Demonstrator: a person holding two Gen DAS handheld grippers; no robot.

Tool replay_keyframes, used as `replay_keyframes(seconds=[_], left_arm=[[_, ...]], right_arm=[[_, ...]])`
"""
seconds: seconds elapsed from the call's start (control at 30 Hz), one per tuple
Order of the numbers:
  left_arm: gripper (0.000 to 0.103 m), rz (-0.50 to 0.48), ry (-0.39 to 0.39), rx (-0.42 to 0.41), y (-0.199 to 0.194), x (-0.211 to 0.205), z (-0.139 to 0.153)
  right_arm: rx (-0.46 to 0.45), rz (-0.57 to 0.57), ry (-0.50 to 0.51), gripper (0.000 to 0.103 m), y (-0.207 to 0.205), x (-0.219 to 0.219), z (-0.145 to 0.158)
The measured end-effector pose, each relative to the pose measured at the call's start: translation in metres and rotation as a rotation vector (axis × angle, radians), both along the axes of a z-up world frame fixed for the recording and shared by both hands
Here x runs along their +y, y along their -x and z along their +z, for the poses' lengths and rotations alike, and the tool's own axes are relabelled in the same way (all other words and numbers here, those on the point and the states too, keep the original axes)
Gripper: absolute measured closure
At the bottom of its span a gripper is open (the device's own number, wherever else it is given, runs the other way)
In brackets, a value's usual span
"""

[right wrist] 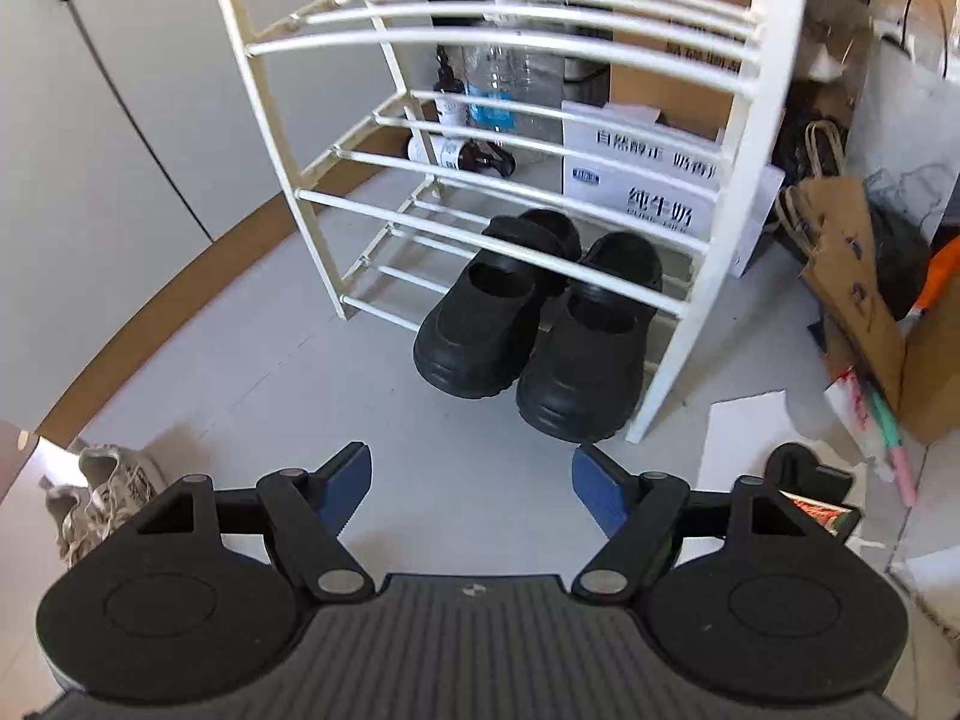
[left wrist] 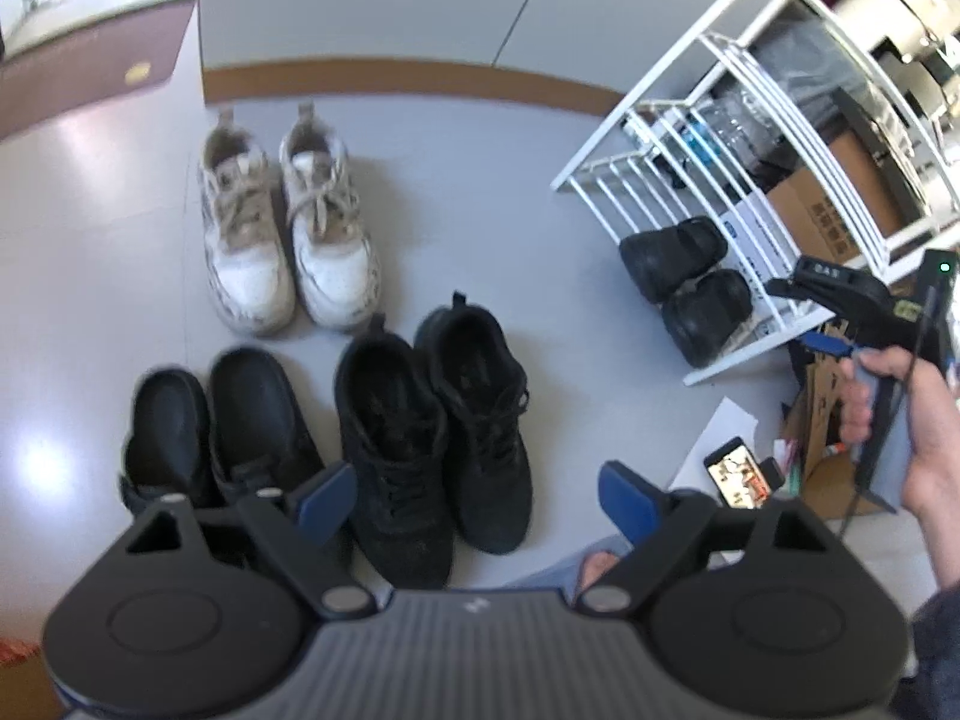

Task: Organize scattered shoes
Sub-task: 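Pull the right gripper back from the rack over the shoe rows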

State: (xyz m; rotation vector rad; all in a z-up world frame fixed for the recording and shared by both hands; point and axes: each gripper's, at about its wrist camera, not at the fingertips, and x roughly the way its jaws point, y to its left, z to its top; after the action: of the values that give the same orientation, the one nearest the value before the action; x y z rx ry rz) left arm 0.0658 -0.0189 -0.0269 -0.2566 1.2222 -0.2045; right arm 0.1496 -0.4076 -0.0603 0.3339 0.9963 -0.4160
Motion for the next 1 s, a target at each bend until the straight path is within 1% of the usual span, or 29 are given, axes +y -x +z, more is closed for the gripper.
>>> replay_keyframes(seconds=[0.1, 0.17, 0.27, 0.37, 0.47, 0.6, 0.73, 0.83, 1.0], left_arm=[[0.013, 0.008, 0.010, 0.003, 0.006, 0.003, 0.001], [0.013, 0.022, -0.007, -0.004, 0.010, 0.005, 0.003], [0.013, 0.016, -0.025, -0.007, 0.016, 0.004, 0.004], [0.013, 0.000, -0.039, -0.006, 0.025, 0.001, 0.004], [0.013, 0.000, -0.050, 0.001, 0.032, 0.001, 0.003], [0.012, -0.012, -0.061, -0.016, 0.044, 0.003, 0.007], [0.011, 0.017, -0.049, -0.030, 0.051, 0.009, 0.011], [0.011, 0.027, -0.055, -0.035, 0.053, 0.011, 0.012], [0.011, 0.037, -0.058, -0.046, 0.057, 0.016, 0.013]], right_arm=[[-0.018, 0.053, 0.008, 0.025, 0.015, 0.013, 0.015], [-0.032, 0.083, -0.014, 0.025, 0.026, 0.021, 0.026], [-0.045, 0.123, -0.038, 0.025, 0.039, 0.031, 0.038], [-0.047, 0.154, -0.037, 0.025, 0.049, 0.042, 0.048], [-0.069, 0.203, -0.055, 0.025, 0.061, 0.054, 0.062], [-0.092, 0.272, -0.089, 0.025, 0.074, 0.070, 0.077], [-0.100, 0.334, -0.076, 0.025, 0.084, 0.090, 0.088], [-0.100, 0.385, -0.067, 0.025, 0.089, 0.105, 0.092], [-0.101, 0.449, -0.086, 0.025, 0.097, 0.123, 0.096]])
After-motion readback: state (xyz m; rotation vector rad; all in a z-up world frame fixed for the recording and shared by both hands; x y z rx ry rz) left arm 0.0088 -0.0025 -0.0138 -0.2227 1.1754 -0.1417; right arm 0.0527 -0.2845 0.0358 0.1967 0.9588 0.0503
